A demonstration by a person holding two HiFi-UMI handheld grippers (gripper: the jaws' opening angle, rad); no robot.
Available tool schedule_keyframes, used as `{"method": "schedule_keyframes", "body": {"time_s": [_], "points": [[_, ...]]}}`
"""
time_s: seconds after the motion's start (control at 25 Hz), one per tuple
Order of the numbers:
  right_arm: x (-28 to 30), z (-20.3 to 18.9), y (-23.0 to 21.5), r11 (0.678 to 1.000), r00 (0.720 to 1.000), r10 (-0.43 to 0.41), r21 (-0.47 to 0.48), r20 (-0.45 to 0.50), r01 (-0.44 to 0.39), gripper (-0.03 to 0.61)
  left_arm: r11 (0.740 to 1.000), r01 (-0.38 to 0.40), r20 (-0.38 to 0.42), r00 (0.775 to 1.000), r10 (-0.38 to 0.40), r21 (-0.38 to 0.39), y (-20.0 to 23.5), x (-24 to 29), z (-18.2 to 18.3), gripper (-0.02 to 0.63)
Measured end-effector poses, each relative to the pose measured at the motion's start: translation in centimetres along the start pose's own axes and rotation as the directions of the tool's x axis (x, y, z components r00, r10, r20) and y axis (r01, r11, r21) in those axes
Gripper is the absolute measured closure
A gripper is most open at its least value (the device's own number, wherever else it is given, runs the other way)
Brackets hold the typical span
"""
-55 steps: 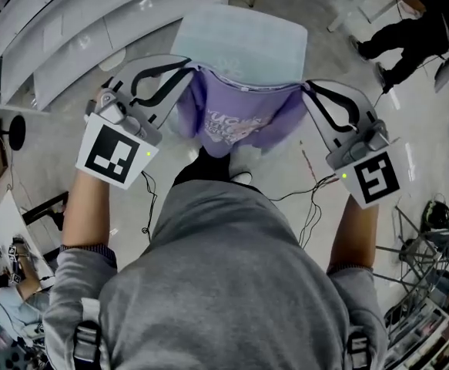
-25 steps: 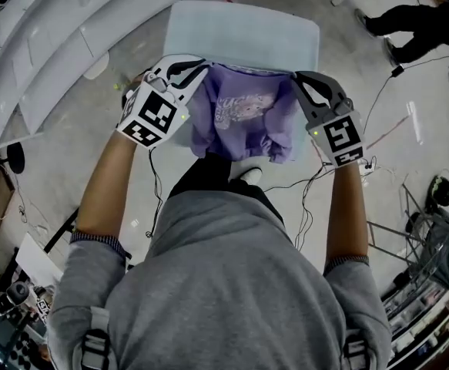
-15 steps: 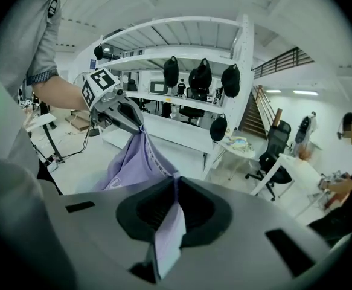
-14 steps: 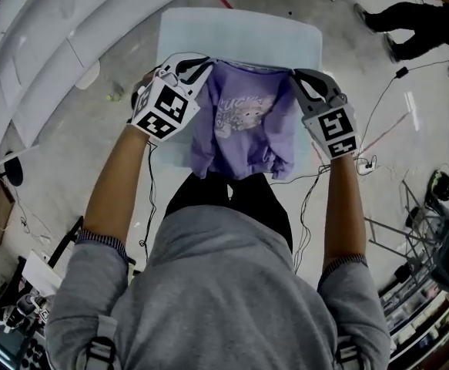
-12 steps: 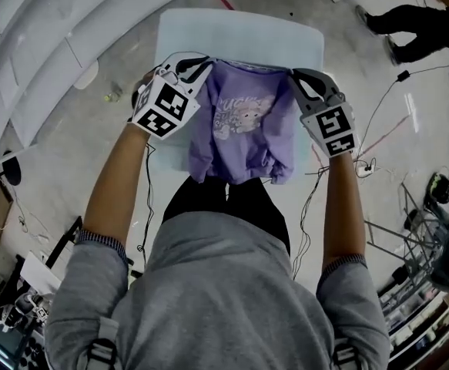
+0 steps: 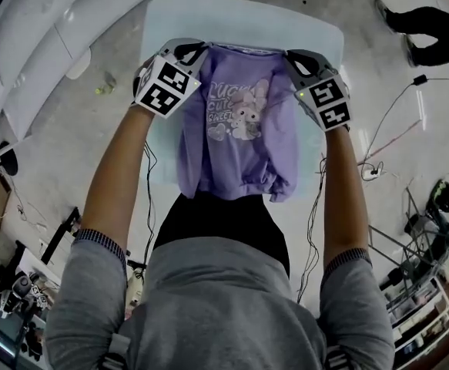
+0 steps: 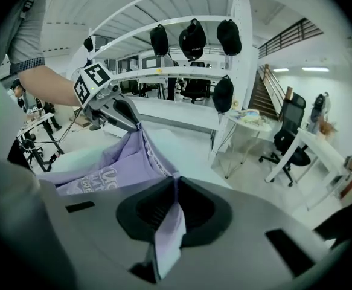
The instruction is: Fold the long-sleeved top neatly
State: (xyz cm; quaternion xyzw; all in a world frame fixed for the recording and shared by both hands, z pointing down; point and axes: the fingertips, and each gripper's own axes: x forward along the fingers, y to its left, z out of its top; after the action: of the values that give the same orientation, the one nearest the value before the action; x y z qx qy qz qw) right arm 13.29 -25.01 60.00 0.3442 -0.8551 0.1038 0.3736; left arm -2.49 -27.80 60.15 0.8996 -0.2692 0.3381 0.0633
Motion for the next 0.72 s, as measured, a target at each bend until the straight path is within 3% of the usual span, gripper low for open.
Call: {"method": "schedule_keyframes", "body": {"time_s": [0.36, 0.6, 0.72], "points": [[7.3, -3.3, -3.7, 0.999, 0.999, -0.023, 0.027, -0.043, 0.024, 0.538, 0.998, -0.033, -0.098, 0.995, 0.028, -0.051, 3.4, 7.4, -3.7, 0.577], [11.6, -5.0, -5.3, 1.0, 0.994, -0.025, -0.02, -0.103, 0.023, 0.537, 0.994, -0.045, -0.139, 0.99, 0.031, -0.1, 5.2, 11.0, -5.4, 0.572], [12.7, -6.0, -5.6, 1.0, 0.989, -0.023, -0.003, -0.147, 0.023, 0.51, 0.986, -0.052, -0.147, 0.989, 0.029, -0.158, 5.6, 11.4, -5.9, 0.499]]}}
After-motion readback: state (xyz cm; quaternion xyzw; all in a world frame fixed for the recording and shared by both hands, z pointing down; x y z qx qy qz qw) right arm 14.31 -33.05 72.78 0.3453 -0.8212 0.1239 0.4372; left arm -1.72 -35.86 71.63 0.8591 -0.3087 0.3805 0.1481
